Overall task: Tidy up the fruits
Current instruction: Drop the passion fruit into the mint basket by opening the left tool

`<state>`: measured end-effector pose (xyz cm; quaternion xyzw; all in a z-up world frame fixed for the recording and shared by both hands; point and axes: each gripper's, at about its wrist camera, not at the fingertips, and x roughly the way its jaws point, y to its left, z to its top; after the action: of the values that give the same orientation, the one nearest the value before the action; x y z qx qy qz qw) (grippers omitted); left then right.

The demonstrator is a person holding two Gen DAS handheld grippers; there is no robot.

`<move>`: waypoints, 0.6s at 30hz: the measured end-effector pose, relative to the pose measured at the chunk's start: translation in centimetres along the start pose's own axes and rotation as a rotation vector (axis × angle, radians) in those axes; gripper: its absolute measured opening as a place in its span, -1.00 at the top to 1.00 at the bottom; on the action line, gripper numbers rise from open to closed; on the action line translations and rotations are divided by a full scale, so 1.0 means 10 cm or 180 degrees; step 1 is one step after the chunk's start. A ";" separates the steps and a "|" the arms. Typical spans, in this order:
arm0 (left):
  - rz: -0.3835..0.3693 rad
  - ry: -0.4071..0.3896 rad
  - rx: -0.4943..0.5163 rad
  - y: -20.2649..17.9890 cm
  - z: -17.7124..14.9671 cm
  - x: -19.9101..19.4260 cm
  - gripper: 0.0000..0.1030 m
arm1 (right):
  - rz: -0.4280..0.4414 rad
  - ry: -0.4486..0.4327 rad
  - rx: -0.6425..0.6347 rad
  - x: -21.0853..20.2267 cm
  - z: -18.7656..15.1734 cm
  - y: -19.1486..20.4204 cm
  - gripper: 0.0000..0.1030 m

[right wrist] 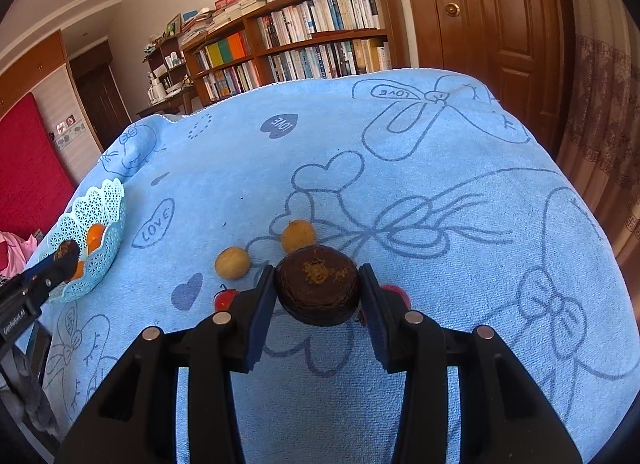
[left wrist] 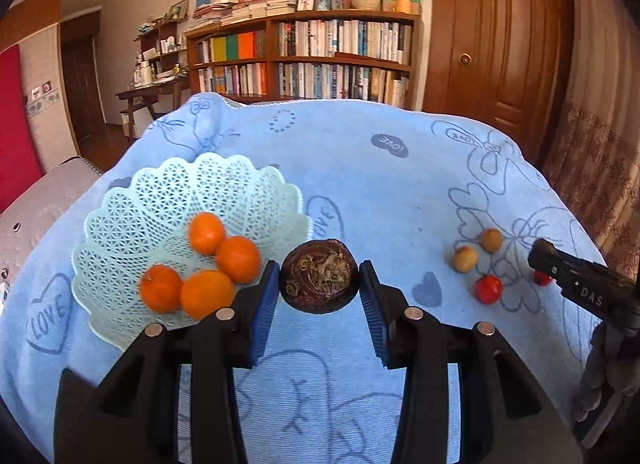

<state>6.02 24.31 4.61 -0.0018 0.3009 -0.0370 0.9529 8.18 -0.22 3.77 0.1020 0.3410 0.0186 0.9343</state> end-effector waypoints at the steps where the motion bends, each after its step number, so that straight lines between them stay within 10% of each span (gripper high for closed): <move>1: 0.0059 -0.0023 -0.0040 0.10 0.03 0.00 0.18 | 0.0016 0.0002 -0.0002 0.00 -0.01 0.01 0.18; 10: 0.0476 -0.0108 -0.0345 0.82 0.21 0.10 0.14 | 0.0023 0.0015 -0.0043 0.01 -0.05 0.06 0.18; 13: 0.0498 -0.0155 -0.0513 1.01 0.25 0.11 -0.56 | 0.0017 0.0016 -0.0075 0.01 -0.06 0.08 0.18; 18: 0.0598 -0.0226 -0.0800 1.25 0.23 0.09 -0.69 | 0.0038 0.0035 -0.0153 -0.01 -0.05 0.17 0.18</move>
<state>8.90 36.69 5.66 -0.0943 0.2682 0.0902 0.9545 7.88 1.56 3.84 0.0815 0.3450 0.0329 0.9345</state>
